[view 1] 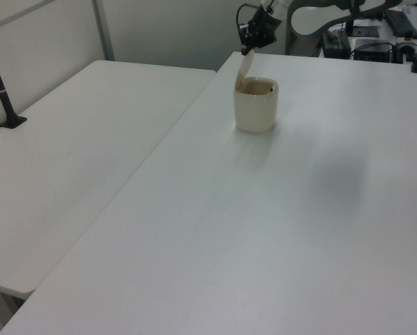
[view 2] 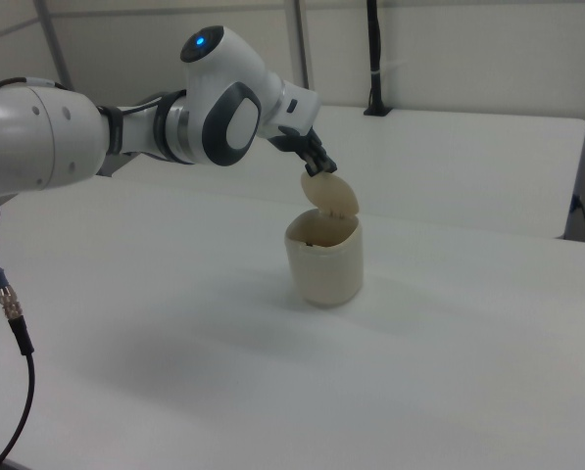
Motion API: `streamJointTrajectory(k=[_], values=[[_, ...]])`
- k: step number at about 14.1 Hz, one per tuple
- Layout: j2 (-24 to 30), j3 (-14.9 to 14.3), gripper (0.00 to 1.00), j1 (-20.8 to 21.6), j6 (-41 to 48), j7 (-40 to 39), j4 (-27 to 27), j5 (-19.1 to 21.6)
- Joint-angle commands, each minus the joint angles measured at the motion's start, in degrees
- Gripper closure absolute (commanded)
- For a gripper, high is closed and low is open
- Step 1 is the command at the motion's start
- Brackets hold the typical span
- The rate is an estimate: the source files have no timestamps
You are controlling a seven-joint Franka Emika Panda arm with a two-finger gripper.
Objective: Close the trash bin
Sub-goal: 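Push the open lid with the gripper tips toward the bin opening, then press the lid down flat onto the bin rim with the gripper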
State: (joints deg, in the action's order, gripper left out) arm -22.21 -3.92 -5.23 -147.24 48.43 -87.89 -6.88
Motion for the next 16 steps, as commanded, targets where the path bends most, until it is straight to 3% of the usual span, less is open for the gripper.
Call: streamJointTrajectory(k=[1, 16], values=[[4.2, 0.3, 1.00, -0.2, -0.4, -1.7, -5.4, -0.9], [8.7, 0.7, 1.00, -1.4, -0.2, -10.3, -13.8, -0.9]])
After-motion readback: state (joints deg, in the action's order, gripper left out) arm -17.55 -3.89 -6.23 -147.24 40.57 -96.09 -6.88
